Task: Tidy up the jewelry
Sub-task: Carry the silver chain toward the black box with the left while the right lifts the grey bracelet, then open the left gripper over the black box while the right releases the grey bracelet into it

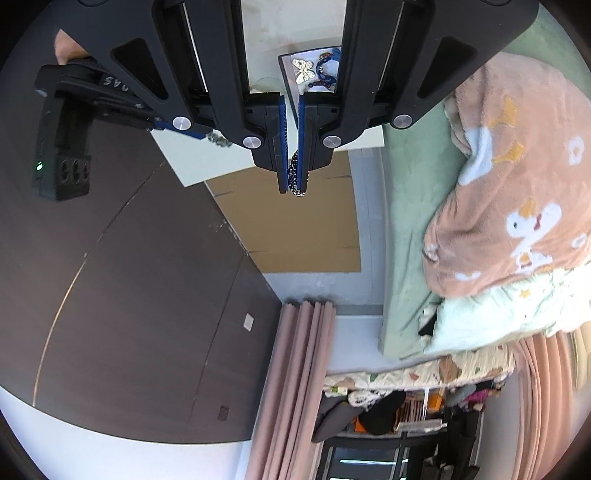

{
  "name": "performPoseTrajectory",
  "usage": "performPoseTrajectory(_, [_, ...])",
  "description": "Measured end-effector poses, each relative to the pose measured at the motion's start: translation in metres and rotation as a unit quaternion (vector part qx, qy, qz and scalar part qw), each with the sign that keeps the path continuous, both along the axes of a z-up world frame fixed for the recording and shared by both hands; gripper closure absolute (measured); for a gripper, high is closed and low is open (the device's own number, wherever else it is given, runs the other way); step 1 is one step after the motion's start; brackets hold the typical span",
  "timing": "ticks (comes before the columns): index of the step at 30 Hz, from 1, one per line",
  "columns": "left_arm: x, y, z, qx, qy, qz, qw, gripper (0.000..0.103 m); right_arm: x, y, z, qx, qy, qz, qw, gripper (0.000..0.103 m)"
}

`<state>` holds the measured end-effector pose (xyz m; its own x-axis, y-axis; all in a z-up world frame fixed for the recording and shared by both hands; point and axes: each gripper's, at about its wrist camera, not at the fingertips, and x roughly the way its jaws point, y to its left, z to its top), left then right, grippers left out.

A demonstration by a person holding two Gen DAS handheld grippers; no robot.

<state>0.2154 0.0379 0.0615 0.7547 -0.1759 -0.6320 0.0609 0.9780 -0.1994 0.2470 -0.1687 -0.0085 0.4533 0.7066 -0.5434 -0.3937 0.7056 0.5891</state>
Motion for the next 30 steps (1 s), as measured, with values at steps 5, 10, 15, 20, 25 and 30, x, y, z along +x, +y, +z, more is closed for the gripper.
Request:
performPoseTrajectory(5, [0.01,0.0,-0.034,-0.008,0.031,-0.004,0.9995,0.098,0.005,0.005,-0.009,0.005,0.005,0.004,1.0,0.093])
performPoseTrajectory(10, [0.019,0.004,-0.075,-0.022,0.064,0.002,0.9977,0.098,0.009,0.012,-0.024,0.001,0.02,0.006,1.0,0.093])
performPoseTrajectory(15, [0.023,0.005,-0.116,-0.038,0.101,0.009,0.9941,0.093,0.01,0.017,-0.03,0.001,0.026,0.008,1.0,0.093])
performPoseTrajectory(20, [0.015,0.027,-0.135,-0.068,0.112,0.04,0.9906,0.052,0.011,0.029,-0.032,0.007,0.026,0.023,0.999,0.093])
performPoseTrajectory(25, [-0.003,0.052,-0.135,-0.08,0.105,0.069,0.9888,0.039,0.015,0.048,-0.038,0.009,0.032,0.037,0.999,0.093])
performPoseTrajectory(30, [-0.02,0.071,-0.132,-0.081,0.104,0.096,0.9866,0.022,0.021,0.069,-0.049,-0.001,0.057,0.069,0.996,0.059])
